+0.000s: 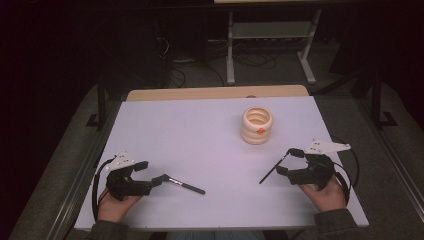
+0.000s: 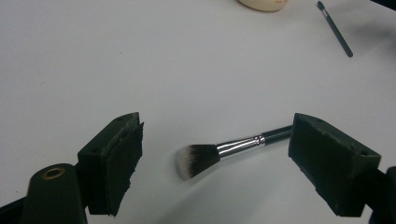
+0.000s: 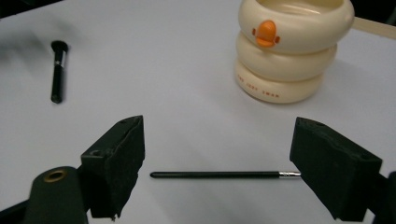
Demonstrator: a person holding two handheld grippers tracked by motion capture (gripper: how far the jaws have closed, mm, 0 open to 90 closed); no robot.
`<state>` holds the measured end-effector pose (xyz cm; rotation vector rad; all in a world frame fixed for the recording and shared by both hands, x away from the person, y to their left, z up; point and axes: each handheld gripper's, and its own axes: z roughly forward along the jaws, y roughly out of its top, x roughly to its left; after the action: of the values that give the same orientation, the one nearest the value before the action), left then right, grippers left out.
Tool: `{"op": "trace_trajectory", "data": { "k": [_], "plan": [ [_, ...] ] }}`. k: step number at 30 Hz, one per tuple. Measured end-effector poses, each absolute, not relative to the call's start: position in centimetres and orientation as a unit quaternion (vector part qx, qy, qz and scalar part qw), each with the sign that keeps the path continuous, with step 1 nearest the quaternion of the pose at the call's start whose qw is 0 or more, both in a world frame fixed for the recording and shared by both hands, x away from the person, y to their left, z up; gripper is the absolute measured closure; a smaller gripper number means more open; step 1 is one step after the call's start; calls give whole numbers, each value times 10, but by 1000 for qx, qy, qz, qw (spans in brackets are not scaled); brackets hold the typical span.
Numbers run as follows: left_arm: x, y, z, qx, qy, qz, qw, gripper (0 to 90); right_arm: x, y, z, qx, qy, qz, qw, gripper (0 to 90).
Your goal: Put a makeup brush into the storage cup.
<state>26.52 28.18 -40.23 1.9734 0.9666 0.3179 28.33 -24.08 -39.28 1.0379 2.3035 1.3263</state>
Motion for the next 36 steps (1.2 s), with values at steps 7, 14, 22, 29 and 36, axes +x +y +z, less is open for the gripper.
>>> {"op": "trace_trajectory", "data": {
  "k": [7,14,22,29,36],
  "plan": [
    [264,281,-401,795,389,131,446,171,285,-223,-380,338,809,462,133,171],
    [264,282,-401,796,389,131,444,171,289,-198,-368,310,826,455,121,174],
    [264,282,-401,797,386,134,444,171,298,-169,-360,288,843,442,100,179],
    [264,281,-401,789,393,136,452,171,305,-136,-352,261,862,426,87,193],
    [264,282,-400,789,393,139,452,171,308,-105,-346,234,873,421,71,207]
  ]
}}
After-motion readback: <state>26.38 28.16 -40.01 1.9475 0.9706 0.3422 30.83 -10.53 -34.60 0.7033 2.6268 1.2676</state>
